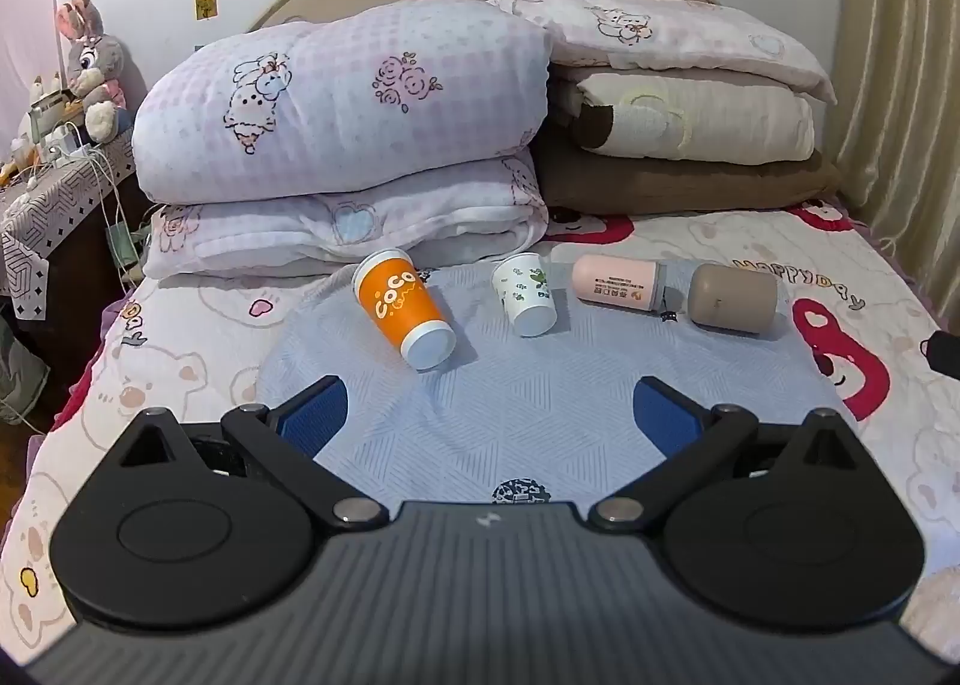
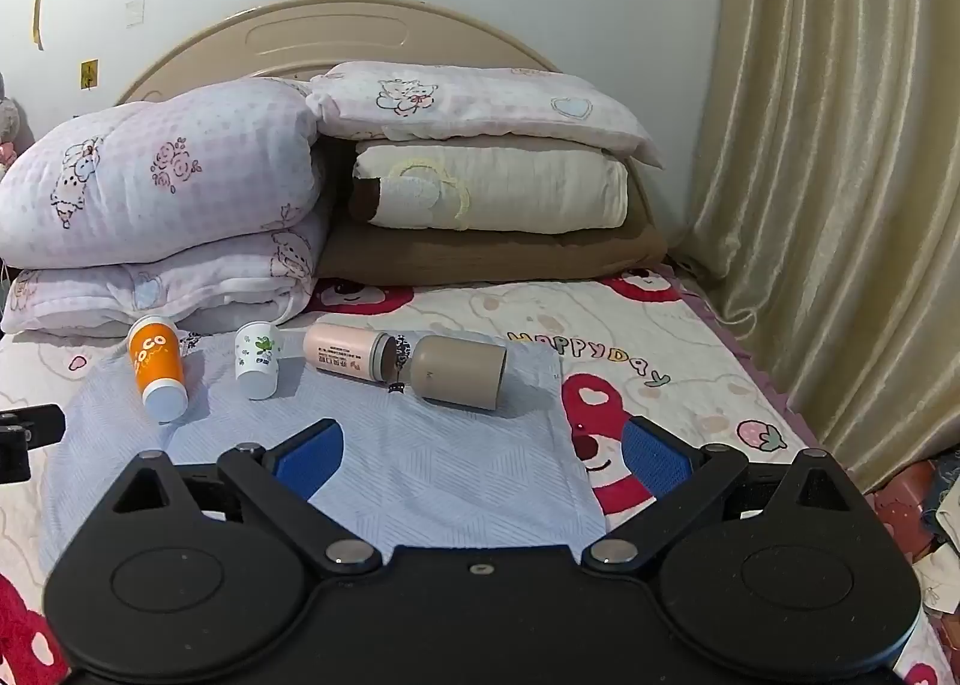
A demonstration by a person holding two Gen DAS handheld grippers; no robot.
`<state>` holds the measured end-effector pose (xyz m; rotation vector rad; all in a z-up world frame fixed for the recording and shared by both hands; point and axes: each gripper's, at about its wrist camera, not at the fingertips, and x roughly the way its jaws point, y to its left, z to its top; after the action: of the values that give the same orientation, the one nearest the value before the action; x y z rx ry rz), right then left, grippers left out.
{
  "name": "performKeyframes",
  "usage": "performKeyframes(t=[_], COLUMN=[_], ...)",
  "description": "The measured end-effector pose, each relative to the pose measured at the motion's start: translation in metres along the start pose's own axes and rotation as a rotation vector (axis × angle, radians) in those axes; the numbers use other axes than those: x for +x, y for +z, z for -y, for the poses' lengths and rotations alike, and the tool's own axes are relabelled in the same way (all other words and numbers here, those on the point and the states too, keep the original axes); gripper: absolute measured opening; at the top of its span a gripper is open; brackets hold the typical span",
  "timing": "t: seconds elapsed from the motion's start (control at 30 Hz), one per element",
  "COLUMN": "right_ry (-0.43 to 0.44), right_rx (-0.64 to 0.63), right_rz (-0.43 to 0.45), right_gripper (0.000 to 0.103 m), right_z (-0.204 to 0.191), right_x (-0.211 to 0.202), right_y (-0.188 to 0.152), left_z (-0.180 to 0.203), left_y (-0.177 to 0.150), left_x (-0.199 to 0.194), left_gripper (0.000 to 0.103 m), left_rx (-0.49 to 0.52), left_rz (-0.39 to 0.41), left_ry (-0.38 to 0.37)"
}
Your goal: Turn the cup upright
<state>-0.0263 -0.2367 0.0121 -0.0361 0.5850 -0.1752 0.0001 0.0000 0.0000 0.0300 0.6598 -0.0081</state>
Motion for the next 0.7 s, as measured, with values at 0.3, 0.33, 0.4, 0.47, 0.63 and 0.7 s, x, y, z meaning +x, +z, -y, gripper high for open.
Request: performKeyframes(t=[0.3, 0.33, 0.4, 0.47, 0.63, 0.7], right_ry=[0.002, 0.007, 0.019, 0.027, 0.004, 0.0], right_rx=[0.004, 0.007, 0.016, 0.022, 0.024, 0.03], right_rz=[-0.016, -0.019, -0.026, -0.03, -0.031, -0.033], right_gripper=[0.101, 0.101, 0.102, 0.103, 0.103, 0.103], right_z=[0.01, 0.01, 0.012, 0.013, 0.006, 0.009], right_x=[0.004, 0.004, 0.004, 0.003, 0.006, 0.007], right_y=[0.0, 0.0, 0.0, 0.0, 0.001, 0.001], left_z=[-0.001, -0.001, 0.0, 0.0, 0.004, 0.004], left_y=[0.0, 0.0, 0.0, 0.0, -0.001, -0.001], left_x=[0.0, -0.001, 0.001, 0.004, 0.009, 0.009], left_gripper=[0.103, 0.103, 0.103, 0.103, 0.103, 0.103], left_rx=[-0.011, -0.012, -0.011, -0.014, -0.031, -0.034], left_rz=[0.005, 0.006, 0.004, -0.001, -0.013, -0.012], left_ry=[-0.012, -0.014, -0.013, -0.011, -0.023, -0.024])
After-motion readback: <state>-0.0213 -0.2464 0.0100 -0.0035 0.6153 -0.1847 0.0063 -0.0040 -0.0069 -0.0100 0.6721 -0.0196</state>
